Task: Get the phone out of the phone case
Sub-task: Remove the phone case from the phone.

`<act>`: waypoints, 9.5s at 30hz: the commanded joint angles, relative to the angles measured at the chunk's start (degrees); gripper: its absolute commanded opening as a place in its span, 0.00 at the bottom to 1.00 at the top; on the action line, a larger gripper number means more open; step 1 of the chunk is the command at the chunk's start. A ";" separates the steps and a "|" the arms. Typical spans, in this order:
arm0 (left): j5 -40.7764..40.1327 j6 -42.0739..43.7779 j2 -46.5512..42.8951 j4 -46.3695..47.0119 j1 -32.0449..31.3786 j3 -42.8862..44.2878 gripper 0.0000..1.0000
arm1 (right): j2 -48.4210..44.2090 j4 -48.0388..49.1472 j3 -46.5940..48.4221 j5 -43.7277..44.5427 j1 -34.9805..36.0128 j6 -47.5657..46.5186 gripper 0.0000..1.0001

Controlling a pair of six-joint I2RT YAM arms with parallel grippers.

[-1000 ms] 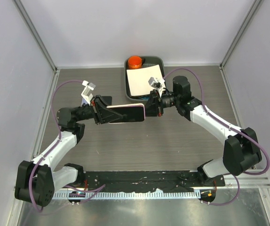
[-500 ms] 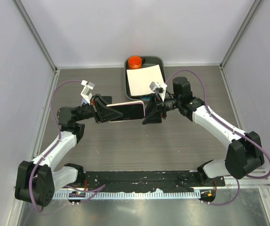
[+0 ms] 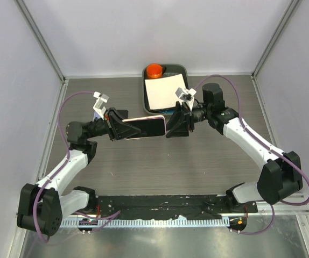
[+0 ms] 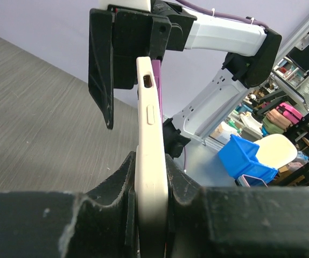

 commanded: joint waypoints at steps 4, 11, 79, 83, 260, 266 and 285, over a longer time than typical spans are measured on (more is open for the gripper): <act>-1.38 2.02 -1.04 1.66 0.27 0.95 0.00 | -1.94 2.18 3.24 -4.02 -1.99 2.29 0.49; -1.47 3.25 -1.30 0.25 0.27 0.60 0.00 | -2.56 2.17 4.03 -0.69 -2.17 3.42 0.50; -3.49 1.76 -1.04 2.18 0.62 -0.01 0.00 | 2.01 44.75 -8.26 13.47 1.88 35.05 0.53; -3.84 1.76 -1.04 2.18 0.80 -0.19 0.00 | 3.24 52.70 -9.32 13.47 2.05 44.10 0.53; -35.74 97.38 3.44 -86.32 -18.80 20.82 1.00 | 25.92 16.76 8.60 8.11 7.94 38.93 0.01; -37.15 98.18 3.62 -85.36 -19.33 19.76 1.00 | 25.66 17.21 8.43 7.76 7.94 39.29 0.01; -34.51 93.00 4.23 -80.26 -19.68 18.88 1.00 | 26.01 17.73 8.60 7.85 7.94 39.90 0.01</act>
